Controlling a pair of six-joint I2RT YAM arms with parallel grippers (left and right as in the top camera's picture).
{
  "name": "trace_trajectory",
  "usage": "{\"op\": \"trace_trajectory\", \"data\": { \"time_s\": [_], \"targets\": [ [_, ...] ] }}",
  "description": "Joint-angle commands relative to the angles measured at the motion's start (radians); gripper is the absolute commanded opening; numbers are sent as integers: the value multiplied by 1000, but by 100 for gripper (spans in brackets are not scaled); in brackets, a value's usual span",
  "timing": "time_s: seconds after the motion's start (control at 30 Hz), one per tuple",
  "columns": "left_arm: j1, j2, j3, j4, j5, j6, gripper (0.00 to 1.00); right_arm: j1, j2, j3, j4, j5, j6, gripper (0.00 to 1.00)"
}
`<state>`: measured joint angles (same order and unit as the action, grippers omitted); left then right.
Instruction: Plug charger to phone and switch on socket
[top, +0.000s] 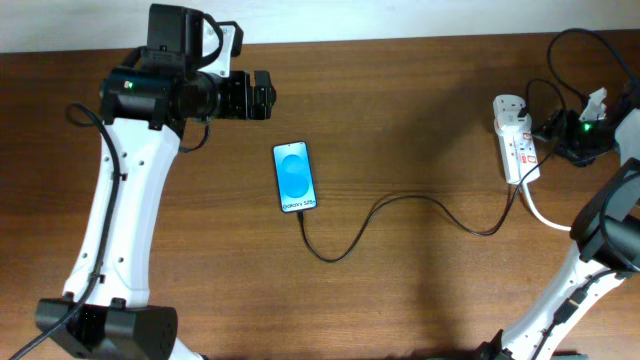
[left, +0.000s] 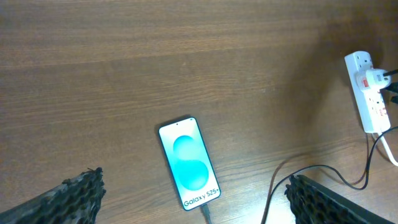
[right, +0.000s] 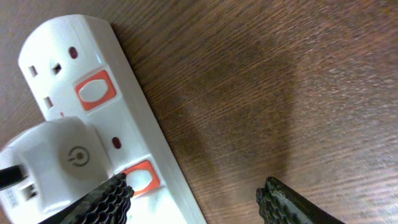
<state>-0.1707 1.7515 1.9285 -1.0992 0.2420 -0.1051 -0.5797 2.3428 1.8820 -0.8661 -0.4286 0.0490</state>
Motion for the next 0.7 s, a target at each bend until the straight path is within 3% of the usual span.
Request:
{"op": "trace_trajectory", "data": {
  "time_s": [0.0,0.67],
  "targets": [
    [3,-15,11,1,-3,5,99,14,24,0,11,-6,-16,70],
    [3,-15,11,-2,-3,5,99,56,40,-23,-22,74,-3,70]
  ]
}}
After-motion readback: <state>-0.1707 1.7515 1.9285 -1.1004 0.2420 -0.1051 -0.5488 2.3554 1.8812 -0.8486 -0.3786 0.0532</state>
